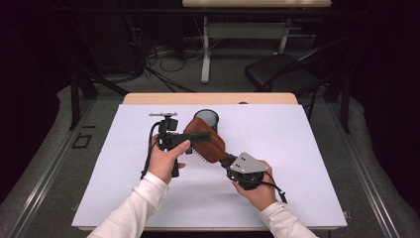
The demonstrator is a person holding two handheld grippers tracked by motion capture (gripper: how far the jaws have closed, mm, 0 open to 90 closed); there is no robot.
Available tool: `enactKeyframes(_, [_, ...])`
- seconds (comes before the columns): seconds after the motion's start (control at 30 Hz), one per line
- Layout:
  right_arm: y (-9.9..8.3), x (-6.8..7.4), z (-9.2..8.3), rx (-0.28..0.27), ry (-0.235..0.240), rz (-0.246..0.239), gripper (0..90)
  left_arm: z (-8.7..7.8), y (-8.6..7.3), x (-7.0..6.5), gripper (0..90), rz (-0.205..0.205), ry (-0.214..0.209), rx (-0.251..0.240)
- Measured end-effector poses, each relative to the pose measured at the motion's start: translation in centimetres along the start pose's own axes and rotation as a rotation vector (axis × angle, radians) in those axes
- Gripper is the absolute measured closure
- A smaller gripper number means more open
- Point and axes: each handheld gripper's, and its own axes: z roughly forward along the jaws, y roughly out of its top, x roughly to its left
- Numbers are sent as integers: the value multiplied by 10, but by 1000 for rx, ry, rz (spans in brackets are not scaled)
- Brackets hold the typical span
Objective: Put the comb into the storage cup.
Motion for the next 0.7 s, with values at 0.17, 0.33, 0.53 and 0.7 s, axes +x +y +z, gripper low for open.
enactKeyframes(0.17, [0,0,0,-2,-1,-2,729,0,0,1,417,-27,-4,-5])
enactKeyframes(0.33, [0,0,0,-1,-2,-3,729,0,0,1,426,-41,-6,-10])
enactKeyframes(0.53, [-1,0,0,-2,-3,-1,729,1,-1,1,434,-51,-4,-16])
enactKeyframes(0.7, [-1,0,0,-4,-5,-2,729,1,-1,1,444,-59,-9,-16])
